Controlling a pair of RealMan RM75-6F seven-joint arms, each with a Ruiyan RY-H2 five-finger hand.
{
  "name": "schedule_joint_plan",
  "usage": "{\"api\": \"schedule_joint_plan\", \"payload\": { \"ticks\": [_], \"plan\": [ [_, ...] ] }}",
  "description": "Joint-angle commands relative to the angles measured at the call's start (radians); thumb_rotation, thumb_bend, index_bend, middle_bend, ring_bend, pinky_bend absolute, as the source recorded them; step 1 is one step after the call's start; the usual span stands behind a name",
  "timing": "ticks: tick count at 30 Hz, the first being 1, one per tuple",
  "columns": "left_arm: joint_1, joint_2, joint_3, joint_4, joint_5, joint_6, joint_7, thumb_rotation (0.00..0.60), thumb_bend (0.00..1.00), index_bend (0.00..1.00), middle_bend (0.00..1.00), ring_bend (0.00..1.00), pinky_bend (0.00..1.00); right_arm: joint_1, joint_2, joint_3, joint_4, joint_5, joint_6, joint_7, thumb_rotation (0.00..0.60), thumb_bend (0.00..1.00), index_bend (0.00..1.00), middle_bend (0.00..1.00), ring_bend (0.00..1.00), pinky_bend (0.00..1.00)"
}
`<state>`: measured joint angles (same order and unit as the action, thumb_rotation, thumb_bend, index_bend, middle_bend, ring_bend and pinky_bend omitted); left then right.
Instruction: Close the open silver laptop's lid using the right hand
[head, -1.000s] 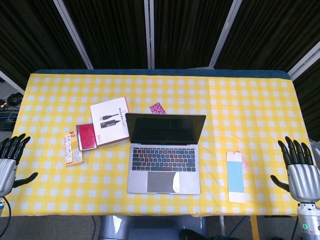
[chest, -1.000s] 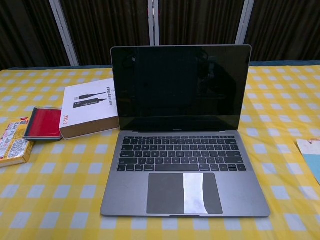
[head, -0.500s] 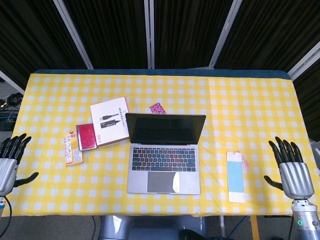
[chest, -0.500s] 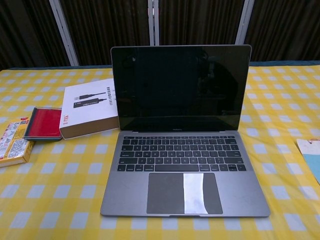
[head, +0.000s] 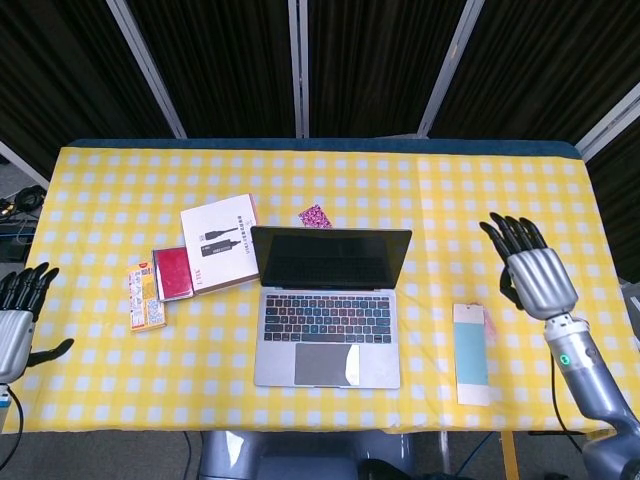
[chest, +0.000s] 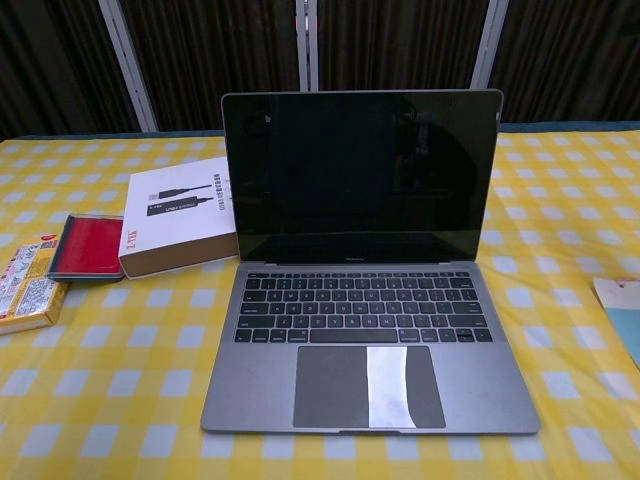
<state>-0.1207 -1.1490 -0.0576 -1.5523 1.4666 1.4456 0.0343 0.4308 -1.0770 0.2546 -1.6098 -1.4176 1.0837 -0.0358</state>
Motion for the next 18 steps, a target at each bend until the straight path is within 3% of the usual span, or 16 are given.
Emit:
{"api": "schedule_joint_plan", "payload": {
  "ticks": [1, 9, 18],
  "plan": [
    [-0.007, -0.005, -0.007, 0.01, -0.013, -0.013, -0.008, 0.6, 0.0, 0.0, 0.0, 0.0, 0.0, 0.142, 0.033, 0.077, -0.034, 0.11, -0.185, 0.048, 0.6, 1.0, 0.0, 0.0, 0.0, 0.0],
    [-0.012, -0.004, -0.01, 0.018, -0.036, -0.034, -0.011, 0.6, 0.0, 0.0, 0.0, 0.0, 0.0, 0.326, -0.05, 0.123, 0.018, 0.326, -0.409, 0.086, 0.6, 1.0, 0.01, 0.06, 0.01, 0.03],
    [-0.018, -0.009, -0.014, 0.027, -0.063, -0.055, -0.003, 0.6, 0.0, 0.0, 0.0, 0.0, 0.0, 0.442, -0.094, 0.126, 0.033, 0.485, -0.51, 0.103, 0.6, 1.0, 0.09, 0.22, 0.2, 0.12]
  ]
}}
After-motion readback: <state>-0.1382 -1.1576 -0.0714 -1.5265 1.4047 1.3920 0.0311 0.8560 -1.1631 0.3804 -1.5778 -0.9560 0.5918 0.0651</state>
